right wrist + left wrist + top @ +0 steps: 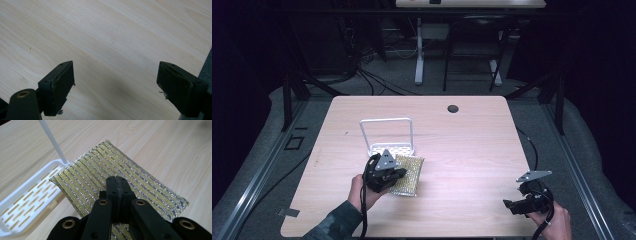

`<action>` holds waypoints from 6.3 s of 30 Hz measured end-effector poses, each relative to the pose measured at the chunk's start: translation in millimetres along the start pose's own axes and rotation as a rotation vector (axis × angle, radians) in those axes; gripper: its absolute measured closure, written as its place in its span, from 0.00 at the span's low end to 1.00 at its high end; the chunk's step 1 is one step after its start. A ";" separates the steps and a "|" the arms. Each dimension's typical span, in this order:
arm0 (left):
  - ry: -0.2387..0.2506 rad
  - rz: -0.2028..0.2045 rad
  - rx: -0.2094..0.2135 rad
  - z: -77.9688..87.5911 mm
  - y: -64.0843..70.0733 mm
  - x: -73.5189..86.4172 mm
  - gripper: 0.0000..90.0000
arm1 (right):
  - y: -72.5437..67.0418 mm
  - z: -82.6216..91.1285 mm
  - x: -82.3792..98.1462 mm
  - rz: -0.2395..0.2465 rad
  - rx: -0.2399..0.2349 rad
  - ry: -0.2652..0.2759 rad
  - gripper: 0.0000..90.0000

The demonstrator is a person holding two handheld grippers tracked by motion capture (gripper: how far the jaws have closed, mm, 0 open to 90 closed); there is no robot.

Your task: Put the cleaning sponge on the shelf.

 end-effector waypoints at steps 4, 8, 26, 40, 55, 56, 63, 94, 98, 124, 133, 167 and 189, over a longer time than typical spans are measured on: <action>0.003 0.008 -0.007 6.0 -5.3 3.8 1.00 | -0.5 1.2 0.1 0.003 0.005 -0.004 0.16; -0.007 0.024 -0.027 10.7 -12.6 11.8 1.00 | -1.4 0.8 0.2 0.001 0.001 -0.006 0.16; 0.001 0.042 -0.100 17.6 -39.9 15.8 1.00 | -3.9 -1.3 -1.4 0.016 -0.006 -0.009 0.16; 0.025 0.032 -0.174 13.5 -64.9 10.6 1.00 | -5.0 -5.6 -8.0 0.025 -0.017 -0.006 0.16; 0.029 0.029 -0.186 -3.6 -82.5 4.4 1.00 | -5.2 -6.3 -10.2 0.028 -0.024 0.003 0.16; 0.033 0.030 -0.190 -5.9 -84.6 3.5 1.00 | -4.7 -5.6 -10.3 0.032 -0.022 -0.003 0.16; 0.029 0.026 -0.200 -14.5 -90.7 3.7 1.00 | -6.8 -6.0 -10.9 0.034 -0.026 -0.006 0.16; -0.014 0.042 -0.214 -54.4 -107.5 18.5 1.00 | -9.5 -4.2 -5.7 0.034 -0.028 -0.009 0.16; -0.040 0.045 -0.204 -60.3 -108.6 21.9 1.00 | -9.4 -4.1 -5.4 0.034 -0.030 -0.011 0.16; -0.082 0.099 -0.148 -60.7 -102.7 16.4 0.45 | -10.0 -4.2 -4.6 0.035 -0.034 -0.009 0.16; -0.070 0.052 -0.123 -45.0 -80.0 6.7 0.30 | -9.9 -2.8 -3.4 0.030 -0.036 -0.016 0.16; 0.004 0.109 -0.193 49.6 -64.9 35.8 0.03 | -8.4 -1.7 -1.2 0.031 -0.018 -0.022 0.16; -0.120 0.235 -0.192 59.6 -83.3 108.4 0.00 | -4.6 -3.1 0.7 0.011 0.013 -0.035 0.04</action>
Point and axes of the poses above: each handheld gripper's, and its own axes: z roughly backward along the jaws, x roughly out of its underside, y roughly to its right, the point moved 7 cm from there along -z, roughly forward along the jaws, and after that the axes turned 4 degrees about -z, right-handed, at the moved point
